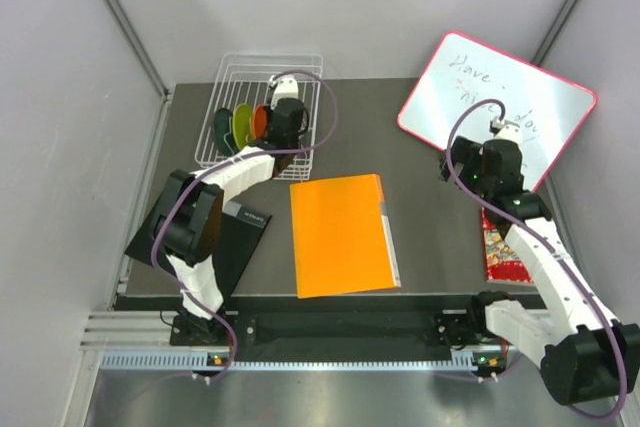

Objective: Unload the plates from the dish rack

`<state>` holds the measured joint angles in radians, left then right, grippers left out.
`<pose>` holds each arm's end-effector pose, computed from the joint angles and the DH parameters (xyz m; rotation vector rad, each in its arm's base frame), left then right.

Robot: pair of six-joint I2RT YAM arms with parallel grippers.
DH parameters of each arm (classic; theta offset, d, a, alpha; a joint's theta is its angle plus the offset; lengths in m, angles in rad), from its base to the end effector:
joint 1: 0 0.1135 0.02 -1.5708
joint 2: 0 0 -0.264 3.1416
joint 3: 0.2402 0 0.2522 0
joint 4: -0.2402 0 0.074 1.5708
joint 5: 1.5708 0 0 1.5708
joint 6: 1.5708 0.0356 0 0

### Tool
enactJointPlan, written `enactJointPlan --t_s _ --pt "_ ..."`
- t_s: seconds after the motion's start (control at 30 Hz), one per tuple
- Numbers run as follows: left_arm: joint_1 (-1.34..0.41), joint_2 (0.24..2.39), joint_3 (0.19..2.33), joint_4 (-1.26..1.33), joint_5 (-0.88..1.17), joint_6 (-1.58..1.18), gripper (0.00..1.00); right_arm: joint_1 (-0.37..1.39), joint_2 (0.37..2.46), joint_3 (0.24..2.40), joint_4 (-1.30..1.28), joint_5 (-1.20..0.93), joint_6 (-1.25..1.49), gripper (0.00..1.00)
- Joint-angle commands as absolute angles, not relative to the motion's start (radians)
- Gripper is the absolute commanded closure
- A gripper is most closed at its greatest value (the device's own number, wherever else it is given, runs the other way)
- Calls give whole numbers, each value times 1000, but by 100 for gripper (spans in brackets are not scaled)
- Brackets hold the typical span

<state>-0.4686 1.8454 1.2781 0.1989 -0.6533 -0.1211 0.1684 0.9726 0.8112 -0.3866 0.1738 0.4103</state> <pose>0.3897 -0.1730 0.2497 -0.1018 1.8642 0.2270 0.2138 0.0301 0.2947 0.3572 2.0834 0.1618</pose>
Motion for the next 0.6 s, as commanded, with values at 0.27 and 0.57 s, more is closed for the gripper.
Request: enactJointPlan --t_s 0.27,0.57 --pt "-463 1548 1356 54 -615 -185 100 176 920 758 -301 26 449 0" --pt "-463 1411 1182 53 68 -519 100 196 997 672 52 -290 589 1"
